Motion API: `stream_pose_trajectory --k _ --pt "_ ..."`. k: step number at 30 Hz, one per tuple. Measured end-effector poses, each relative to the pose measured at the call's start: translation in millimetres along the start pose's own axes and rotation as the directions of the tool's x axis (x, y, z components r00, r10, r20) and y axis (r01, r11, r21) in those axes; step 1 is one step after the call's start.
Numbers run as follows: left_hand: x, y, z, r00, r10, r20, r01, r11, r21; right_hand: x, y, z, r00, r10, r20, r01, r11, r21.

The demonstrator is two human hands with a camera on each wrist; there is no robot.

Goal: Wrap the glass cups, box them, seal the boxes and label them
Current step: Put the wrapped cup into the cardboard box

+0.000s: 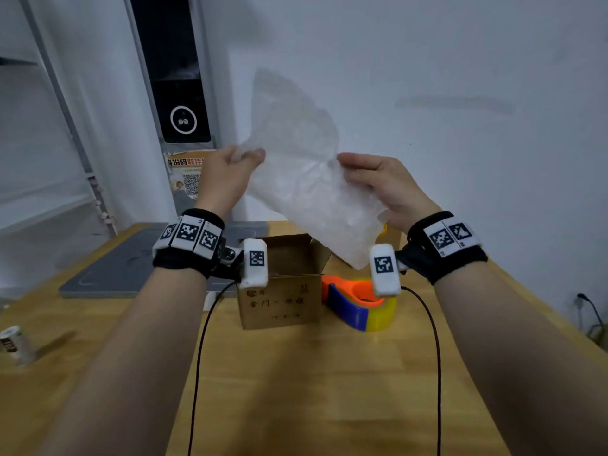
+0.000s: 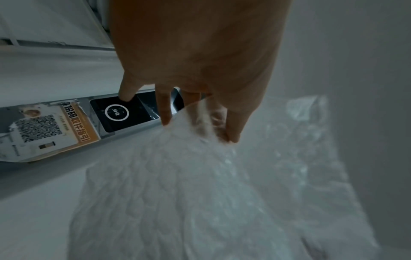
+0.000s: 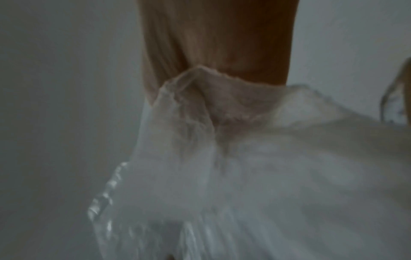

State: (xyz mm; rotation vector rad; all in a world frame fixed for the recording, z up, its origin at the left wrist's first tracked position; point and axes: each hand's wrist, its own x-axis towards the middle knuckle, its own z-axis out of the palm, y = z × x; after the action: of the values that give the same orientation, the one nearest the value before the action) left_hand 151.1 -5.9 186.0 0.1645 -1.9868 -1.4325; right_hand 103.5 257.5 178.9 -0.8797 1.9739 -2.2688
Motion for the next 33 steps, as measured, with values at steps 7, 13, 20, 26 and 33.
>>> stream_pose_trajectory --k 7,13,20,26,33 --pt "4.2 -20.6 6.2 0.976 -0.174 -0.132 0.156 0.978 -0.136 5.3 35.8 -32.8 0.952 0.269 -0.146 -0.195 0.901 0.387" --pt "7.9 -26.4 11.5 0.96 -0.216 -0.177 0.186 0.968 -0.171 0.2 50.1 -28.2 0.953 0.302 -0.004 -0.299 0.946 0.125" --pt "2.4 -33.1 3.9 0.971 -0.236 -0.038 0.224 0.955 -0.196 1.3 54.9 -28.0 0.957 -0.017 -0.29 -0.006 0.997 -0.077" --pt "-10.1 -32.8 -0.2 0.996 0.07 -0.06 -0.072 0.997 -0.029 3.5 44.2 -27.3 0.953 -0.04 -0.301 0.013 0.996 -0.093" --pt "-18.1 -31.4 -14.6 0.994 0.098 0.045 -0.099 0.995 0.003 5.9 30.6 -28.0 0.952 -0.166 -0.258 -0.011 0.823 -0.568"
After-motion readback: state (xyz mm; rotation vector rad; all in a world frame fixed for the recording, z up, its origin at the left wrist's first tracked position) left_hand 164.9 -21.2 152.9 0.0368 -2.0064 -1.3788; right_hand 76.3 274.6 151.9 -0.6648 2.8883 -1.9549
